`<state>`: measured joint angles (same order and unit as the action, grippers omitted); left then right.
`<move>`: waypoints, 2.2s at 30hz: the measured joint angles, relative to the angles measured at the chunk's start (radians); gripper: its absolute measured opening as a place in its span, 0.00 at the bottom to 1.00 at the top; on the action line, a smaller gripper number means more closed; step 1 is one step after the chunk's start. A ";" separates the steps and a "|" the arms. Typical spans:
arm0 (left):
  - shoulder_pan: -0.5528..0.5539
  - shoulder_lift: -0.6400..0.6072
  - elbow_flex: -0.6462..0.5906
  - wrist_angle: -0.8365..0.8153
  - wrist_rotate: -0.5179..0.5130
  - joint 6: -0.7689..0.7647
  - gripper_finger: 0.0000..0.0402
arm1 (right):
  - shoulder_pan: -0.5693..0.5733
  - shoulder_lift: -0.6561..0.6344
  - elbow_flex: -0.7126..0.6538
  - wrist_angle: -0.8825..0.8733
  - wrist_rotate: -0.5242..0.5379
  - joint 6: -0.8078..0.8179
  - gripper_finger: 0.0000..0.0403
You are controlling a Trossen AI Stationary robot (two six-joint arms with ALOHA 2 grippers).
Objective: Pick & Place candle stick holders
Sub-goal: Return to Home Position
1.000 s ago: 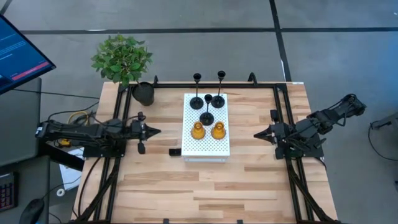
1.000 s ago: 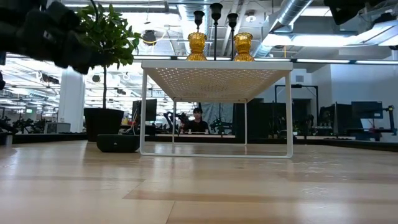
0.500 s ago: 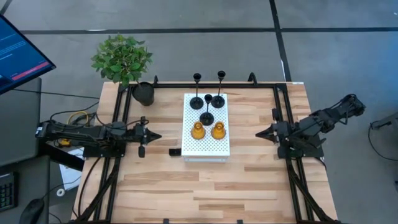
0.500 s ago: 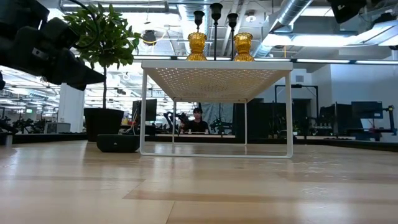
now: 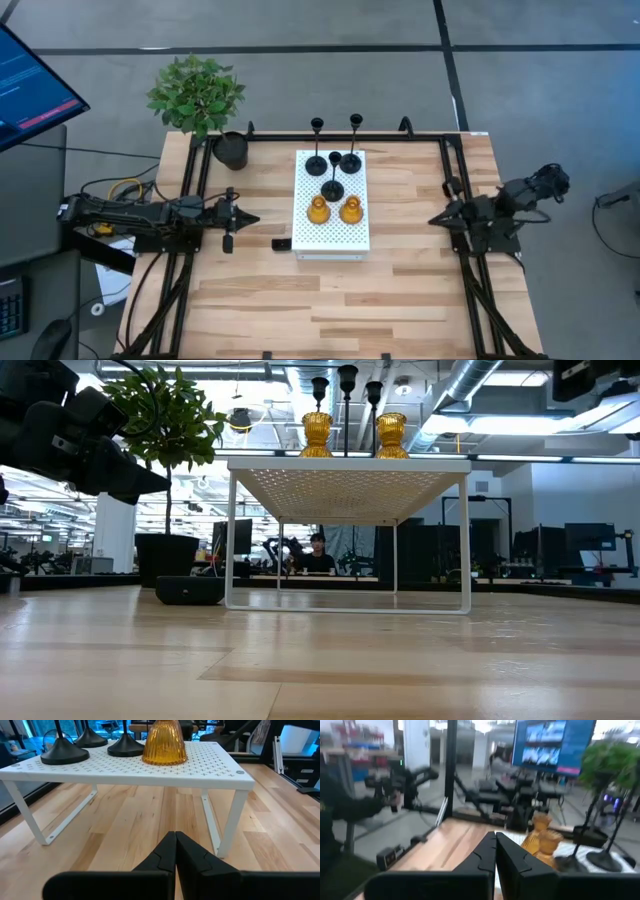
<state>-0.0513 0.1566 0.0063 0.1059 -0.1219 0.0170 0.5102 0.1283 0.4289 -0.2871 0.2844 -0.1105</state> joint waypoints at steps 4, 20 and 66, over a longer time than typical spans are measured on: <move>0.000 0.000 0.000 0.000 0.000 0.000 0.01 | 0.000 -0.126 -0.026 -0.003 -0.019 -0.021 0.00; -0.002 0.009 0.001 0.008 0.022 0.000 0.01 | -0.001 -0.125 -0.213 0.178 -0.130 0.023 0.00; -0.002 0.009 0.002 0.008 0.063 -0.023 0.02 | -0.002 -0.116 -0.386 0.225 -0.127 0.243 0.00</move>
<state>-0.0536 0.1658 0.0078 0.1139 -0.0584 -0.0055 0.5083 0.0120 0.0425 -0.0624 0.1570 0.1326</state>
